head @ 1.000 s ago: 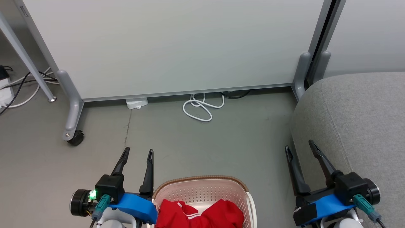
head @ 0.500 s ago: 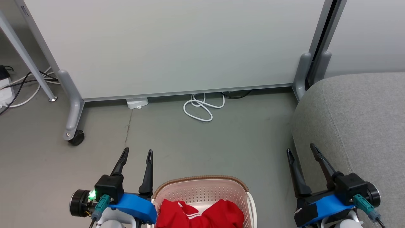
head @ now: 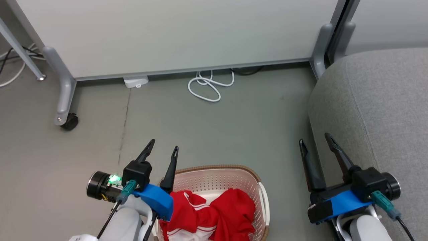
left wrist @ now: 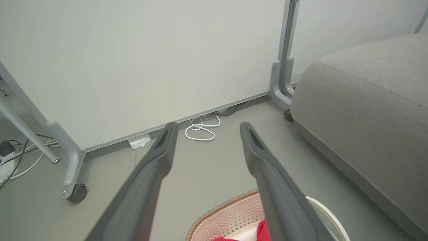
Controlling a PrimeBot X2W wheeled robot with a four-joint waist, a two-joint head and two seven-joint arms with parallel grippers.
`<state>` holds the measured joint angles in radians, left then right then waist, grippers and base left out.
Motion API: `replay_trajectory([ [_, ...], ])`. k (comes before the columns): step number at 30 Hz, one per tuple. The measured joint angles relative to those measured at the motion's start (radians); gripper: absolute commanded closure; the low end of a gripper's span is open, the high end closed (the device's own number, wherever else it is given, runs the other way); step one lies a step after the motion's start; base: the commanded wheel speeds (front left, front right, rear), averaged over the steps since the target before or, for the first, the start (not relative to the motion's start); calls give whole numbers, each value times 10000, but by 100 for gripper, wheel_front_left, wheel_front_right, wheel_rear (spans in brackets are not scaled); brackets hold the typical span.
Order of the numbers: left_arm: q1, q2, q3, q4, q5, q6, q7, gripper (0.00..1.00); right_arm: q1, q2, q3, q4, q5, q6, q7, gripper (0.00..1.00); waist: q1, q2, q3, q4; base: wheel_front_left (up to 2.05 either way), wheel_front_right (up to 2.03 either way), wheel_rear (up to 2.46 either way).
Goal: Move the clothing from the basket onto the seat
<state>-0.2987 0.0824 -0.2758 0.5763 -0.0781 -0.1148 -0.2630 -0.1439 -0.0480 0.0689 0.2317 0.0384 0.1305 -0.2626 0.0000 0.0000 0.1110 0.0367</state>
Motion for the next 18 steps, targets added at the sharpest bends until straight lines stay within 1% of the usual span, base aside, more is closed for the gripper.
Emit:
replay_trajectory([
  [3, -648, 125, -491, 782, 96, -88, 0, 0, -310, 0, 38, -115, -42, 0, 0, 0, 0, 0, 443, -107, 0, 0, 0],
  [7, -1613, 234, -1317, 1871, 240, -98, 0, 0, -700, -4, 17, -313, -140, 0, 0, 0, 0, 0, 1128, -278, 0, 0, 0],
  [8, -2019, 274, -1848, 2343, 167, -109, 0, 0, -903, -4, 46, -401, -201, 0, 0, 0, 1, 0, 1481, -378, 0, 0, 0],
  [9, -2019, 274, -1848, 2343, 167, -109, 0, 0, -903, -4, 46, -401, -201, 0, 0, 0, 1, 0, 1481, -378, 0, 0, 0],
  [18, -3728, 598, -4337, 4617, -564, -150, 48, 0, -1838, -6, 228, -836, -410, 0, 0, 0, 2, 0, 3188, -863, 0, 0, 0],
])
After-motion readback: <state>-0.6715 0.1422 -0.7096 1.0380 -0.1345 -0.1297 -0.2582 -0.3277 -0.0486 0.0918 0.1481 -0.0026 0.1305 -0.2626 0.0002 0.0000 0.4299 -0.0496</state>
